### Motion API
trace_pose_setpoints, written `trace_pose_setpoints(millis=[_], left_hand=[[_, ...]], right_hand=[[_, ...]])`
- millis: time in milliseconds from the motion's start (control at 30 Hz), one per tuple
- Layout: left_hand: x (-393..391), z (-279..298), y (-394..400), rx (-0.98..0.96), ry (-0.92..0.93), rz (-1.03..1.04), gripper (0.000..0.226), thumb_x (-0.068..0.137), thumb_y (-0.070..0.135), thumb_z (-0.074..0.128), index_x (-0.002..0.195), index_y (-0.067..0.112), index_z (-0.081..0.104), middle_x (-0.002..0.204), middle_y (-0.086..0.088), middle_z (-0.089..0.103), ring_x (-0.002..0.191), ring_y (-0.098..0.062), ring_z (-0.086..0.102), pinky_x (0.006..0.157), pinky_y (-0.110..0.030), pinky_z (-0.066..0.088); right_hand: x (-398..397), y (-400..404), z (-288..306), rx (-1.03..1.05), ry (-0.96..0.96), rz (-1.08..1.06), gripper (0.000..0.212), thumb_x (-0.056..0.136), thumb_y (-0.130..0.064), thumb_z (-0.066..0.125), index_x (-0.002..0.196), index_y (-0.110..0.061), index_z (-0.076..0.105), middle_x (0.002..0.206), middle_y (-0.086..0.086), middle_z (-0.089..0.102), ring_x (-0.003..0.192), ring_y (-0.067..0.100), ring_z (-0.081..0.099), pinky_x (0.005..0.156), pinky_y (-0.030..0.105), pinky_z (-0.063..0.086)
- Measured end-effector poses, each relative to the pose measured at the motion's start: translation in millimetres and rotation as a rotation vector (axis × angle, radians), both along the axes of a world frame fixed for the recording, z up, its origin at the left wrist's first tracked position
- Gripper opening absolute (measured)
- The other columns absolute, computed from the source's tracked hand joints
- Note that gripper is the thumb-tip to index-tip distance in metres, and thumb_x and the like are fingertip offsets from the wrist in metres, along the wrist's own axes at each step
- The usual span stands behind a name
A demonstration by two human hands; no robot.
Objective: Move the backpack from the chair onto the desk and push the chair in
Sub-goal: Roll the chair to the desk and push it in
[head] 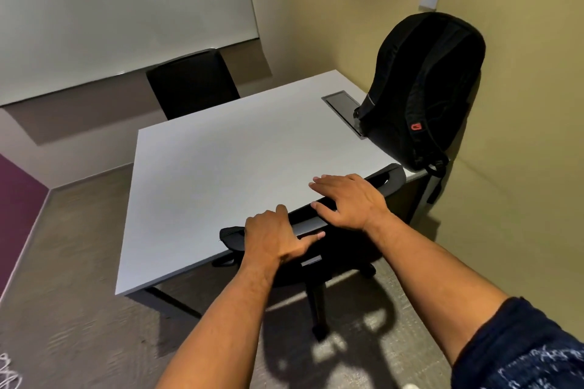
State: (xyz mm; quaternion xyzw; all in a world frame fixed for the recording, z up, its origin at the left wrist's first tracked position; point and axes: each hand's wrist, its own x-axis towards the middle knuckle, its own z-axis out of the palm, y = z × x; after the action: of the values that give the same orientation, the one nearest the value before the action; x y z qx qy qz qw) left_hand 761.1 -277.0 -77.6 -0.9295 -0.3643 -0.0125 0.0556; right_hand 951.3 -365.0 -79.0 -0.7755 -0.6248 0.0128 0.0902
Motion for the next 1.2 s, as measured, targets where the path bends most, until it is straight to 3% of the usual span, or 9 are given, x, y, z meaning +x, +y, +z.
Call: trace_pose_setpoints(millis=[400, 933, 1200], left_hand=[[-28.5, -0.2, 28.3, -0.024, -0.029, 0.046, 0.101, 0.059, 0.105, 0.026, 0.102, 0.017, 0.055, 0.087, -0.004, 0.069, 0.078, -0.029, 0.066, 0.065, -0.036, 0.041], [-44.4, 1.2, 22.1, -0.065, -0.009, 0.113, 0.106, 0.060, 0.104, 0.026, 0.108, 0.014, 0.057, 0.092, -0.006, 0.068, 0.083, -0.029, 0.064, 0.068, -0.038, 0.039], [-70.2, -0.7, 28.3, -0.013, 0.005, 0.153, 0.108, 0.055, 0.105, 0.020, 0.103, 0.015, 0.057, 0.087, -0.006, 0.067, 0.077, -0.028, 0.063, 0.062, -0.036, 0.035]], right_hand=[[-25.0, 31.8, -3.9, 0.010, 0.025, -0.001, 0.076, 0.092, -0.066, 0.027, 0.156, -0.028, 0.041, 0.162, -0.007, 0.041, 0.151, 0.012, 0.033, 0.118, 0.041, 0.032], [-40.7, 38.2, -1.5, -0.051, -0.031, 0.039, 0.070, 0.098, -0.061, 0.026, 0.157, -0.027, 0.039, 0.161, -0.003, 0.043, 0.150, 0.015, 0.035, 0.116, 0.041, 0.032], [-66.7, 46.2, -1.8, -0.056, 0.011, 0.079, 0.070, 0.100, -0.063, 0.028, 0.159, -0.027, 0.036, 0.163, -0.002, 0.039, 0.151, 0.015, 0.033, 0.117, 0.041, 0.030]])
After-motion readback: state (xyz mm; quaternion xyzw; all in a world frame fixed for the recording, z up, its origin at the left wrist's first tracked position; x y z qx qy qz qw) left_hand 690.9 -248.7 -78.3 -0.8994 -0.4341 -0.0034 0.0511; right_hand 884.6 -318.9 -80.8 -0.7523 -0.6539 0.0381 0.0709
